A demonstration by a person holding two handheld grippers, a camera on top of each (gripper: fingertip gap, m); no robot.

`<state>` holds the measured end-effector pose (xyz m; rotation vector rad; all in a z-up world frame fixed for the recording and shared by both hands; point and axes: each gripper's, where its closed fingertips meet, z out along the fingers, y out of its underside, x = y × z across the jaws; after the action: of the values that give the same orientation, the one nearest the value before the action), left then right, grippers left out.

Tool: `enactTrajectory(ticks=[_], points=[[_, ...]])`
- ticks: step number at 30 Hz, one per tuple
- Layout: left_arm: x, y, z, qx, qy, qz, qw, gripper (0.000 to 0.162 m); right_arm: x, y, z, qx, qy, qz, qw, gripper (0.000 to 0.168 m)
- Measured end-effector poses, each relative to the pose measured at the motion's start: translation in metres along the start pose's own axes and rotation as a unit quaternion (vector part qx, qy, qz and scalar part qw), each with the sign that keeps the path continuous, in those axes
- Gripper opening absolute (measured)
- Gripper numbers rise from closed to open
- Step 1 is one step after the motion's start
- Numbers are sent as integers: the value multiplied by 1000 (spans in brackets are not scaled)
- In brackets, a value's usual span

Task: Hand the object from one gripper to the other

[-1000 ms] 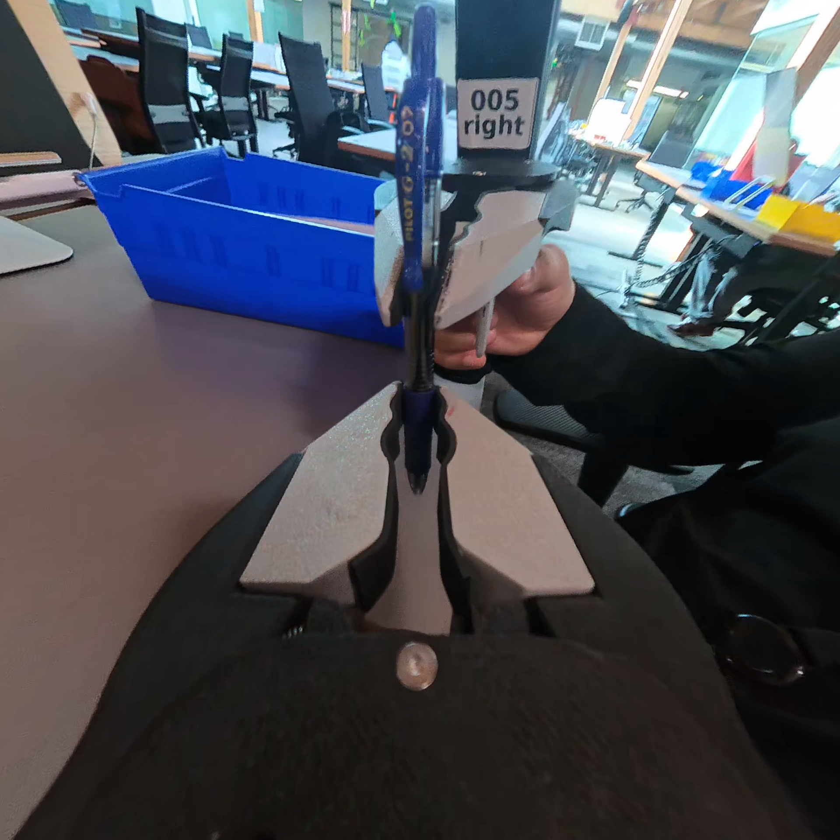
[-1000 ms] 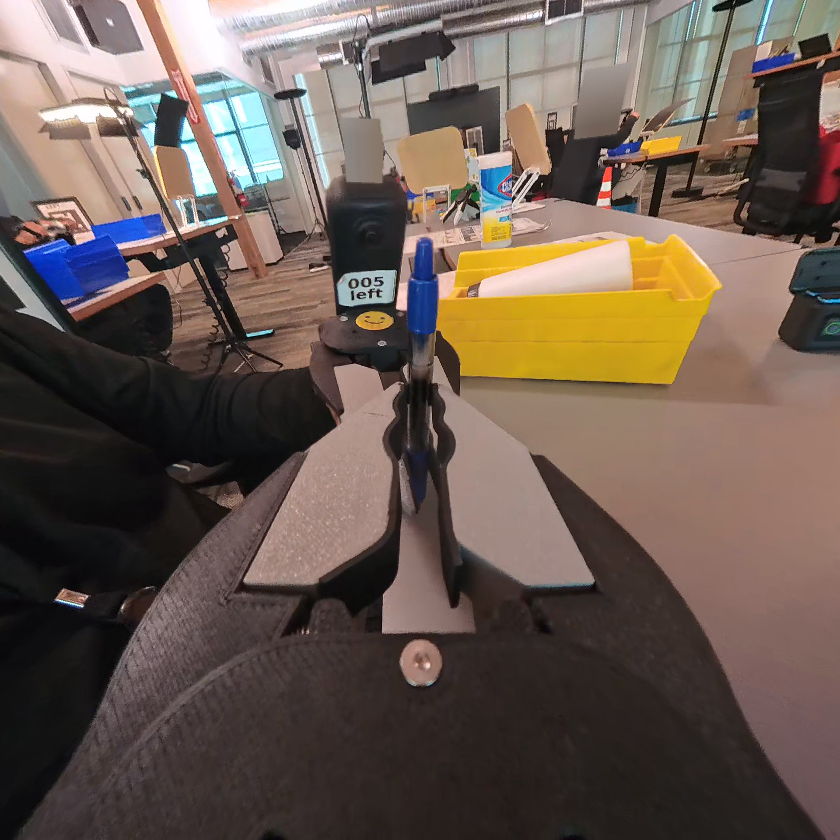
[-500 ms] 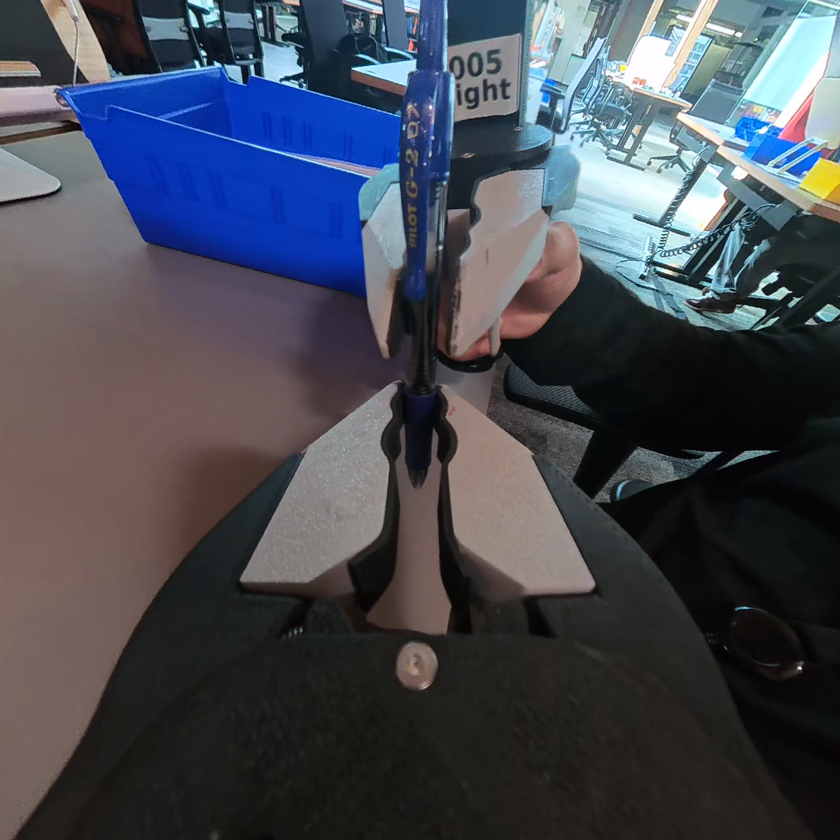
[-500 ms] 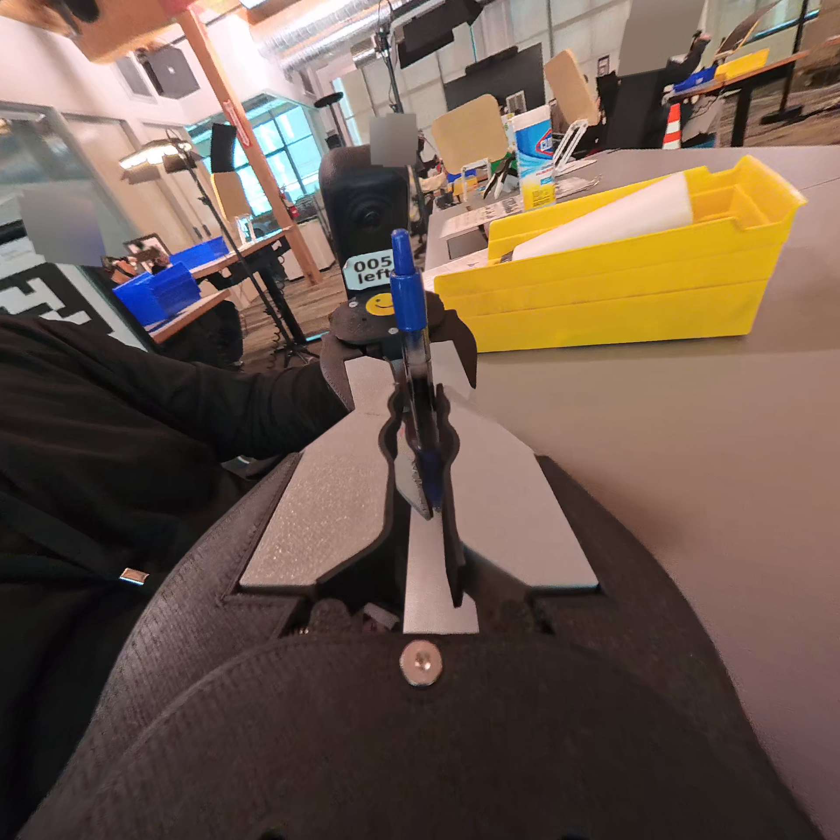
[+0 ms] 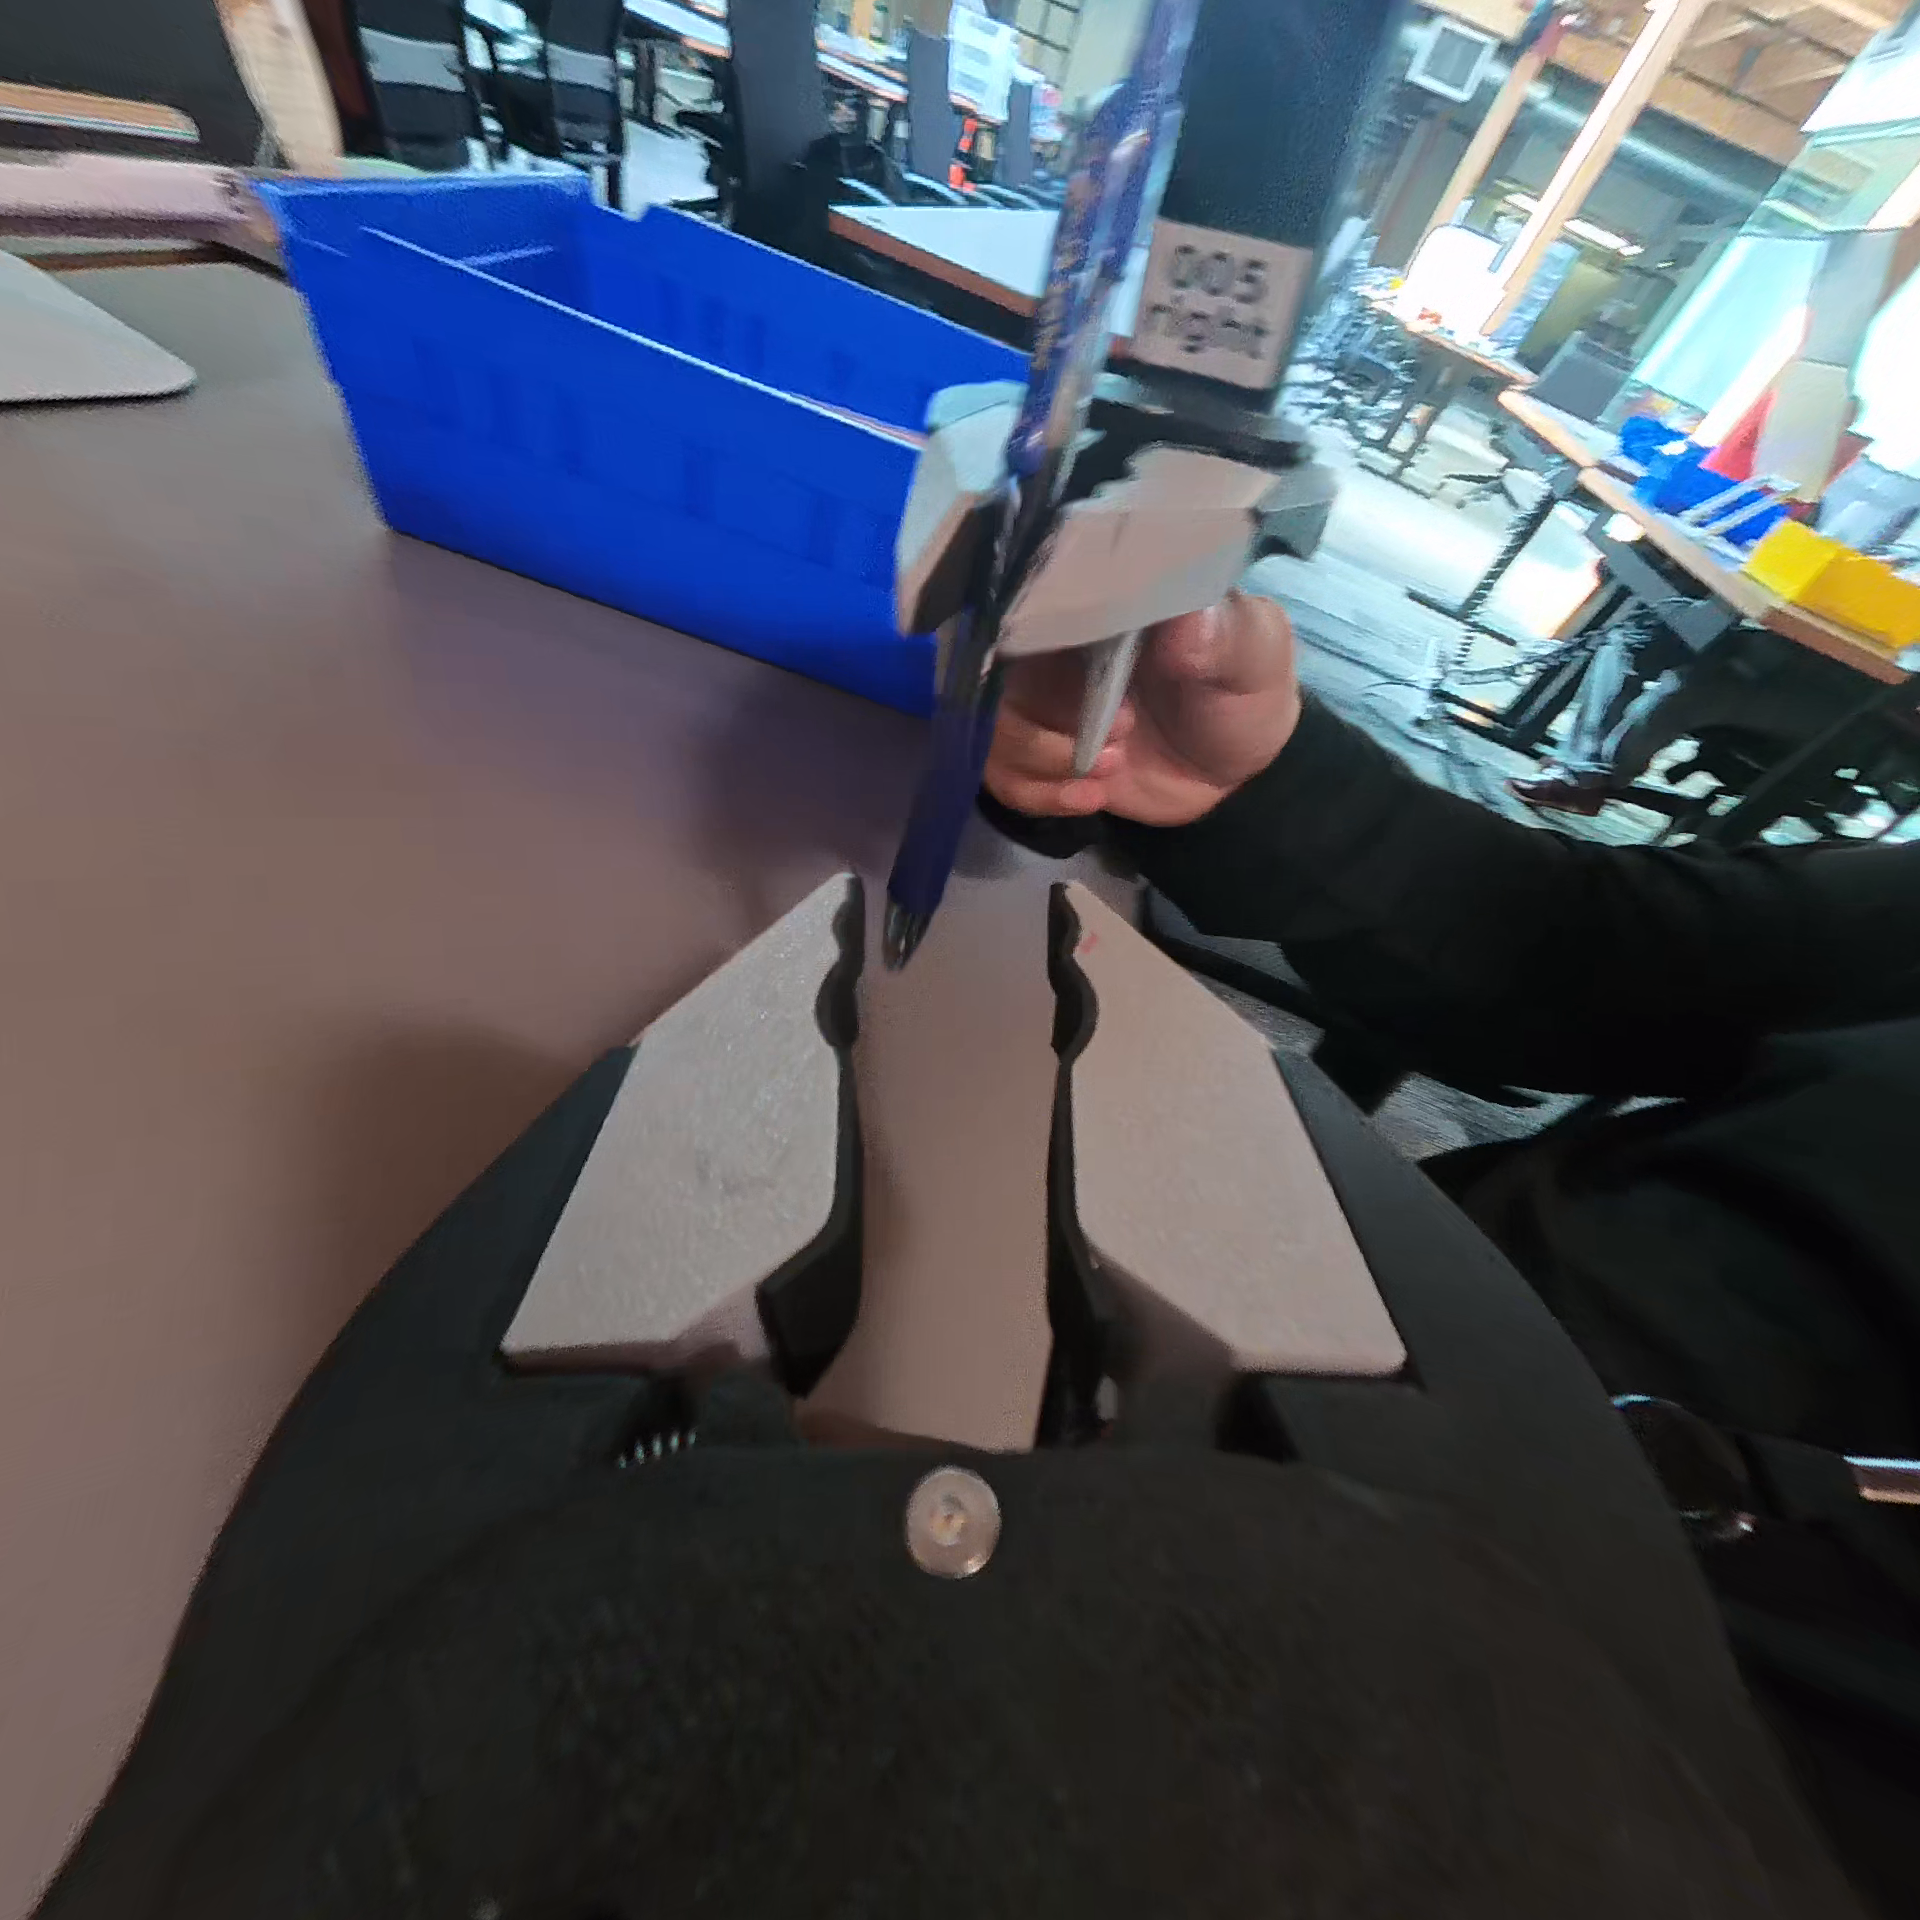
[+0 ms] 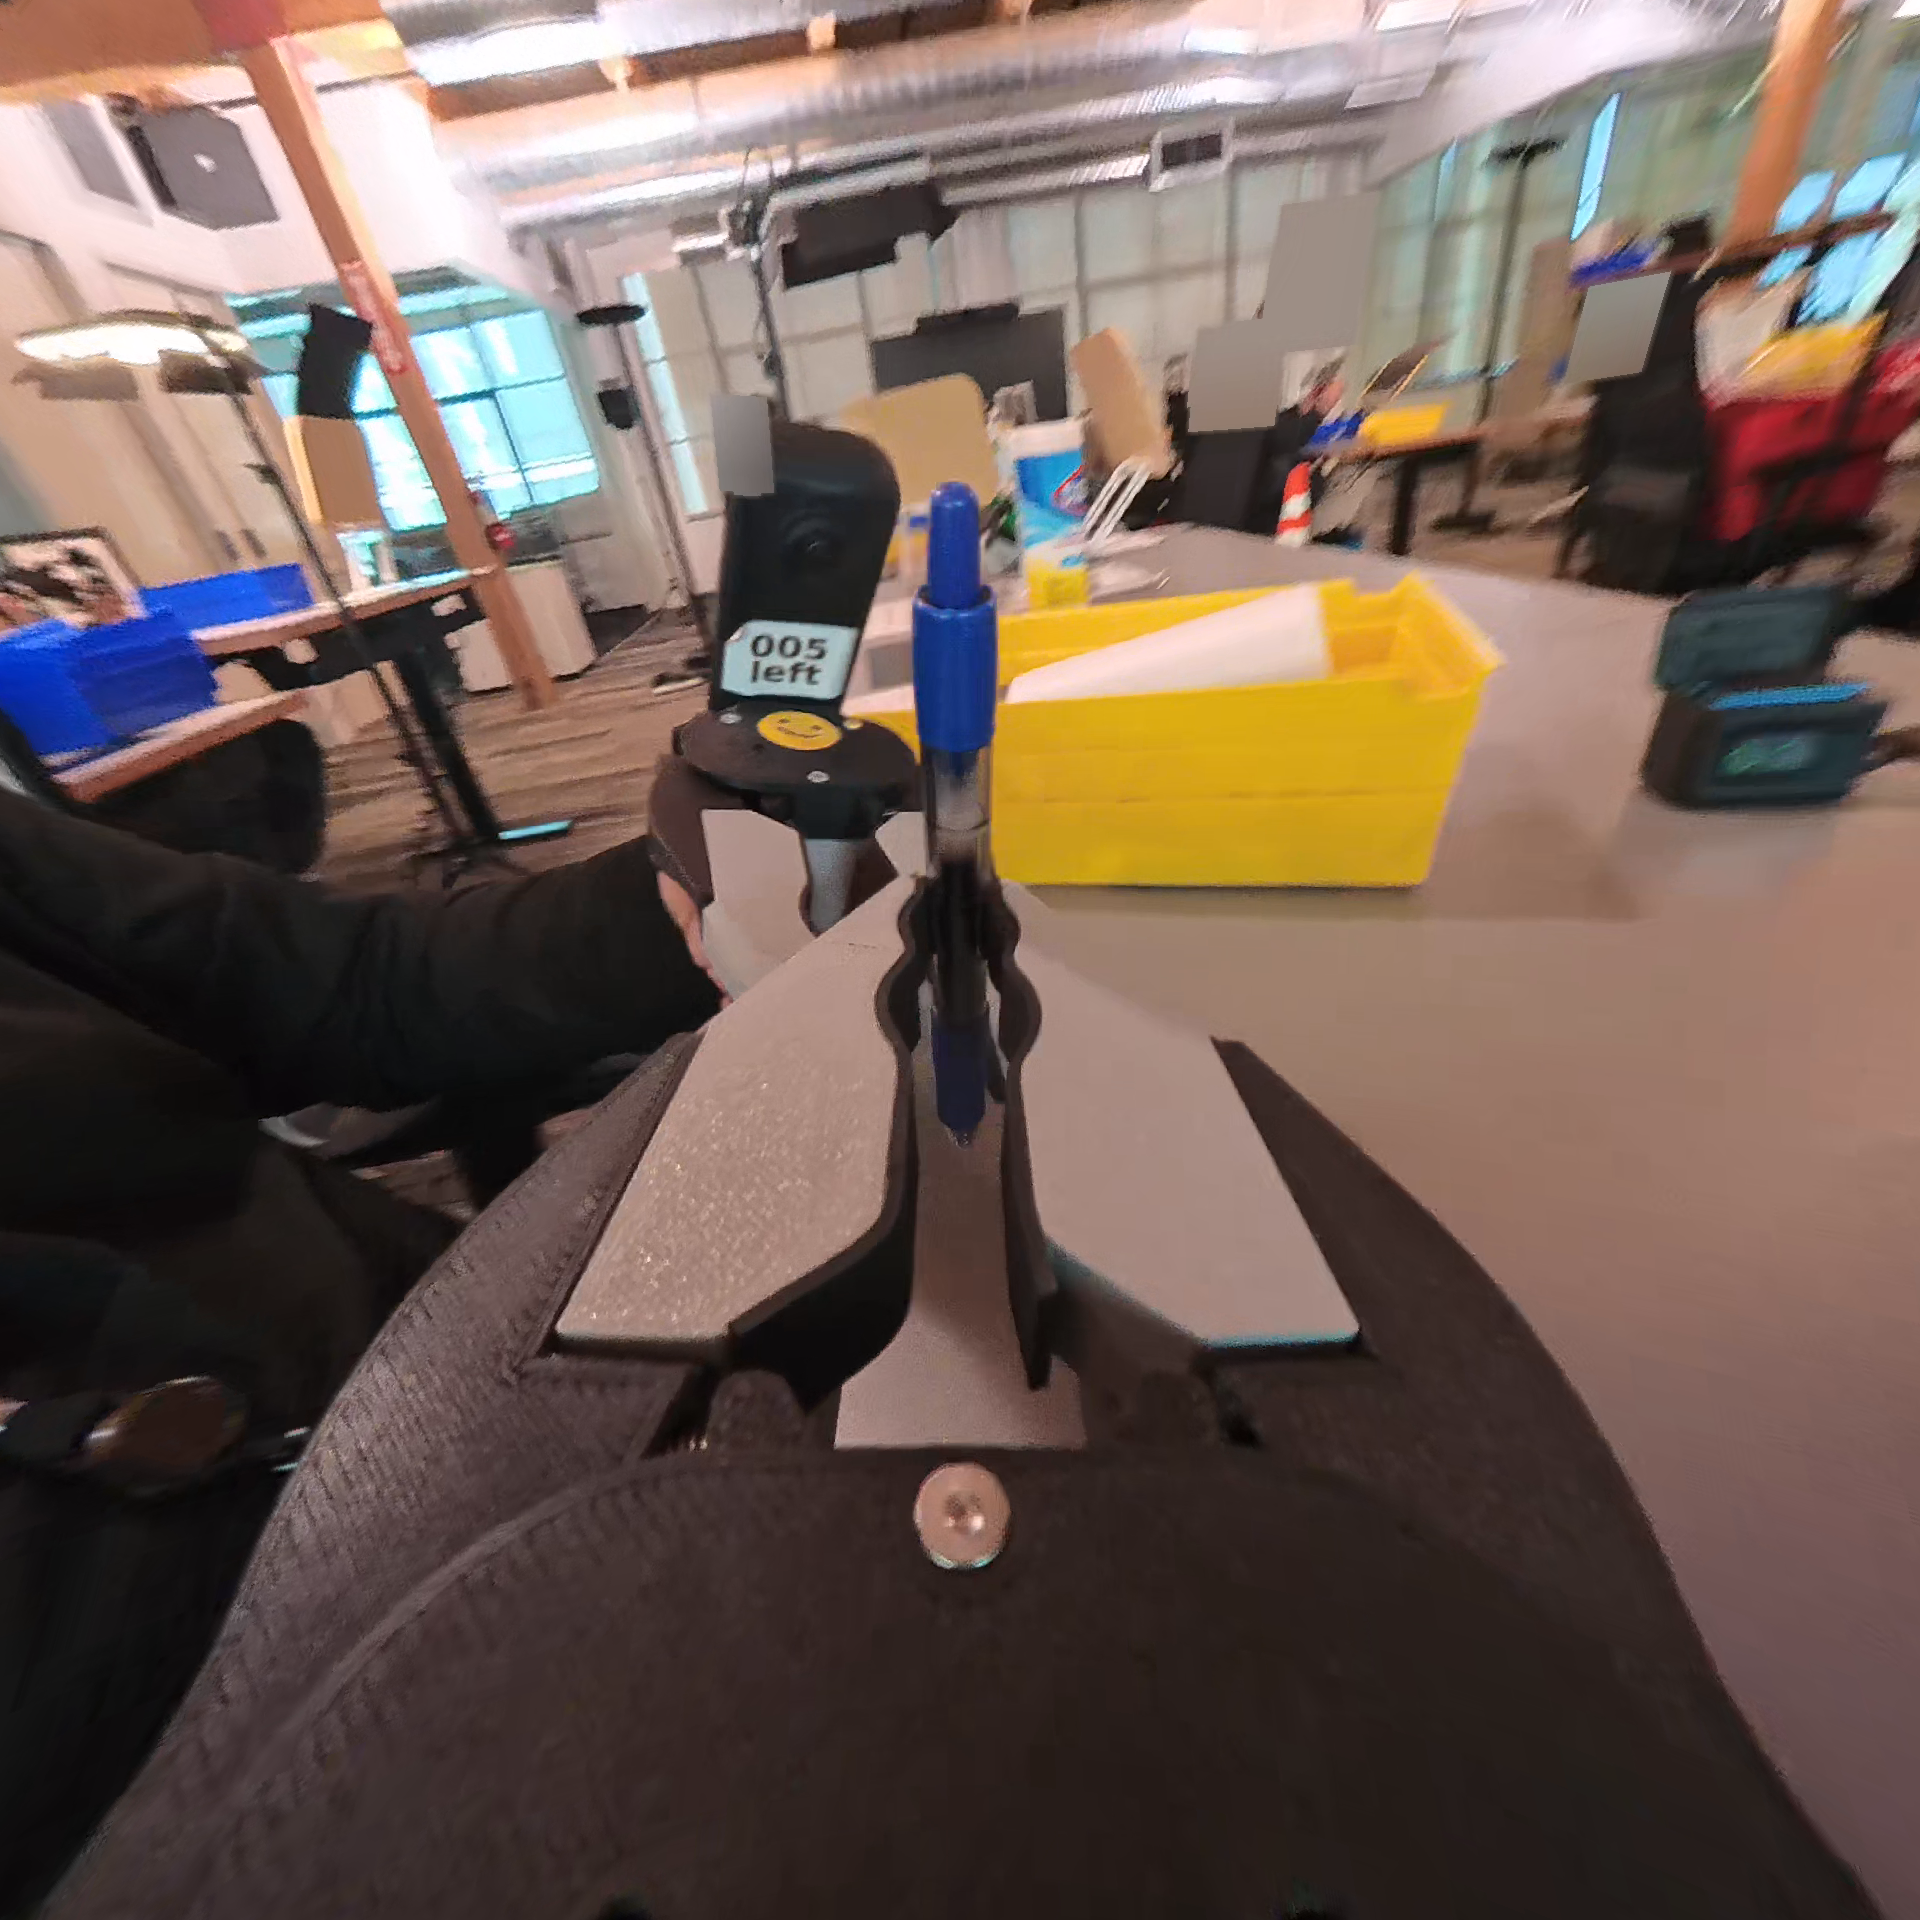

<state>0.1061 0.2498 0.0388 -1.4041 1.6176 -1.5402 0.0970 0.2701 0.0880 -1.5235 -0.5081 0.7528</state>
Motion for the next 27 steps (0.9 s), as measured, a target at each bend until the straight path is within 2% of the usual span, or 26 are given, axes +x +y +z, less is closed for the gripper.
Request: enactTrajectory(ticks=[3, 5, 8, 10, 13, 16, 21, 24, 27], points=[[-20, 2, -6, -14, -51, -5, 999, 46, 6, -10, -6, 30, 45, -86, 995, 7], [-24, 4, -9, -18, -51, -27, 998, 52, 14, -10, -8, 23, 90, -144, 985, 7], [-14, 2, -10, -15, -6, -58, 998, 52, 22, -2, -7, -5, 129, -208, 970, 7], [-16, 0, -11, -13, -16, -48, 999, 48, 24, 0, -7, -10, 140, -243, 960, 7], [-21, -6, -15, -4, -53, -6, 999, 45, 30, 0, -10, -19, 166, -315, 934, 6], [-18, -17, -17, 17, -81, 56, 995, 45, 40, 4, -14, -56, 205, -398, 893, 7], [-9, -30, -17, 46, -130, 177, 975, 47, 39, 7, -10, -93, 230, -493, 834, 7], [1, -39, -17, 77, -144, 237, 958, 45, 26, 14, -1, -103, 204, -537, 812, 7], [19, -39, -14, 89, -127, 290, 944, 37, 16, 20, 9, -103, 185, -550, 808, 7]])
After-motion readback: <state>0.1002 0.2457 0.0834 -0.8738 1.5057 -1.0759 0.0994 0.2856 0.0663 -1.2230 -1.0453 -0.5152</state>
